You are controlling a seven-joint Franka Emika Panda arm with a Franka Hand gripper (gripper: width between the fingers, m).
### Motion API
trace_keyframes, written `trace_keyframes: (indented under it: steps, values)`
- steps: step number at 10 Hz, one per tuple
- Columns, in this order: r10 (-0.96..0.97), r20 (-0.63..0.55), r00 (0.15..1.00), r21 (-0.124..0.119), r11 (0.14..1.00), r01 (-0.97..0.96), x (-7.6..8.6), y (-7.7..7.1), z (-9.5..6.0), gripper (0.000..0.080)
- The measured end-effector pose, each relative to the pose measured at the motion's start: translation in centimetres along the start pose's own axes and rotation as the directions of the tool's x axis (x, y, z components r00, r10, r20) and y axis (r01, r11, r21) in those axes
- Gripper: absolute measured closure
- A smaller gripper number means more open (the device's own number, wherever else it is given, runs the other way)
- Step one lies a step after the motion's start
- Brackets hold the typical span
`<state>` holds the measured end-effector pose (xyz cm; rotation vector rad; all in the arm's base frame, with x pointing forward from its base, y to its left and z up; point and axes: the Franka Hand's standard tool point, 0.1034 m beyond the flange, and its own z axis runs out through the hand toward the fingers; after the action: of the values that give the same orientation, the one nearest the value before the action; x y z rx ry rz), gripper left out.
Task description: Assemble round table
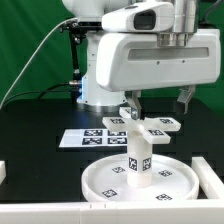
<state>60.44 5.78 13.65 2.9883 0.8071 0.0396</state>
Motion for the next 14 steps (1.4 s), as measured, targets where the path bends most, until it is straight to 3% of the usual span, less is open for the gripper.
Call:
trace_keyframes:
  steps: [3,7,8,10,12,14]
  values:
    - [-0.303,0.03,0.952,-0.005,0.953,0.304,-0.5,-0.4,-1.1,0.0151]
    - [-0.322,0.028,0.946,0.0,0.947,0.322,-1.1,-0.5,-1.3,0.0151]
    - [-0.35,0.023,0.937,-0.004,0.937,0.35,-1.4,-0.3,-1.1,0.0151]
    - [-0.367,0.03,0.93,0.009,0.93,0.367,-4.2,-0.3,0.3,0.0151]
    - [-0.362,0.034,0.931,0.006,0.932,0.362,-4.7,-0.4,1.5,0.0151]
    - [-0.363,0.036,0.931,0.008,0.932,0.362,-4.6,-0.5,1.7,0.0151]
